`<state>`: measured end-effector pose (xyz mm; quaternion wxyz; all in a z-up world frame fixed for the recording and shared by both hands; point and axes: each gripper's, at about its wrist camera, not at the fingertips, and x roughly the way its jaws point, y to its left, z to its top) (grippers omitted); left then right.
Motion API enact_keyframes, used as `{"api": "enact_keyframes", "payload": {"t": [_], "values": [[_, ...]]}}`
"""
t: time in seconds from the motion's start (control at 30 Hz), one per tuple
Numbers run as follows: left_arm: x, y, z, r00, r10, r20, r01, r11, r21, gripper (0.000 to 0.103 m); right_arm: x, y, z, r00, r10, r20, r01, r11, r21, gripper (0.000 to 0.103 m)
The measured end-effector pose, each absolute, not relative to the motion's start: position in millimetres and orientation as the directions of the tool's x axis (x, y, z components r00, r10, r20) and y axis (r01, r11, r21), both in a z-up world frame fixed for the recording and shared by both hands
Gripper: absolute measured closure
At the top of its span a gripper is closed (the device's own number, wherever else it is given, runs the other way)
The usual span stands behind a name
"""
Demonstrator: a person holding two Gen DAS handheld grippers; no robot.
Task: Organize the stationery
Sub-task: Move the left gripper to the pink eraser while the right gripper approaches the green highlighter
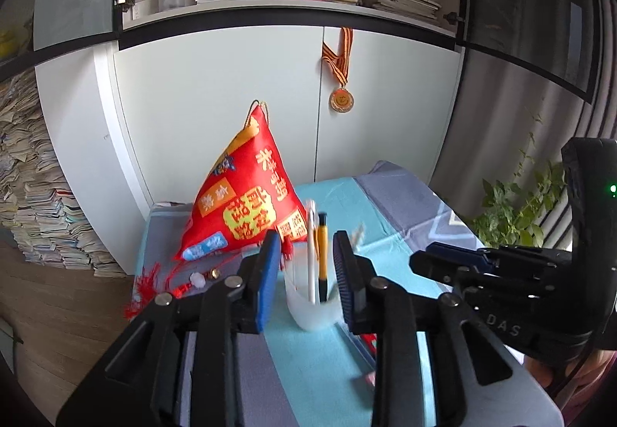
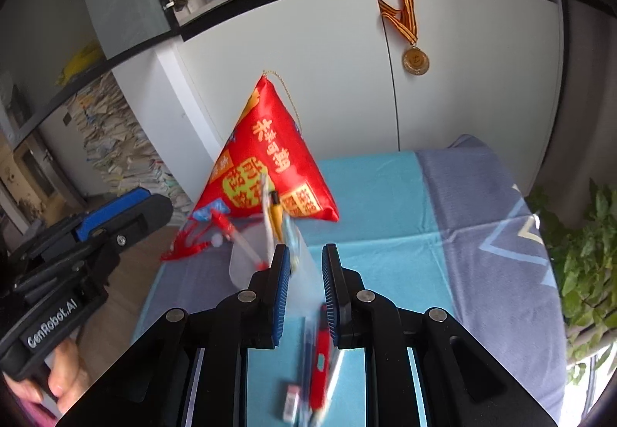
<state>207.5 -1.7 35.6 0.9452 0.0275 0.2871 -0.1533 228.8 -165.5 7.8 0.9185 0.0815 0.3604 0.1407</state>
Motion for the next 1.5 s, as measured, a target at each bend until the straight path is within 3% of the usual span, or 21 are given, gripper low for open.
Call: {"api": "enact_keyframes", "payload": {"t": [0.13,0.47,1.1,1.17,1.3,1.5], "values": [[182,-3,14,0.754,-0.292,-0.589,0.325,0.944,-0.053,0.072,194,-165,-7,0.665,0.299,-0.684,-0.218,0.954,0.205,0.086],[149,-22,-80,0.585,-0.327,-0.743,0.349,0.928,-0.133,0.072,119,-155,-79,0.526,0.283,-0.803,-0.254,0.952,0.169,0.086],[160,-49,-111,0.522,-0.333,-0.785,0.380,0.915,-0.135,0.072,109,-138,-116,0.447,0.285,-0.848,-0.268,0.947,0.177,0.086],[163,-45,-115,0.513,-0.344,-0.787,0.373,0.914,-0.156,0.068,110,-140,-116,0.446,0.288,-0.847,-0.268,0.946,0.181,0.086],[165,-34,-114,0.523,-0.336,-0.783,0.346,0.924,-0.166,0.068,113,-147,-118,0.474,0.189,-0.860,-0.225,0.970,0.089,0.086],[169,-33,-114,0.515,-0.334,-0.789,0.340,0.925,-0.170,0.071,118,-157,-117,0.477,0.202,-0.855,-0.204,0.972,0.116,0.086]]}}
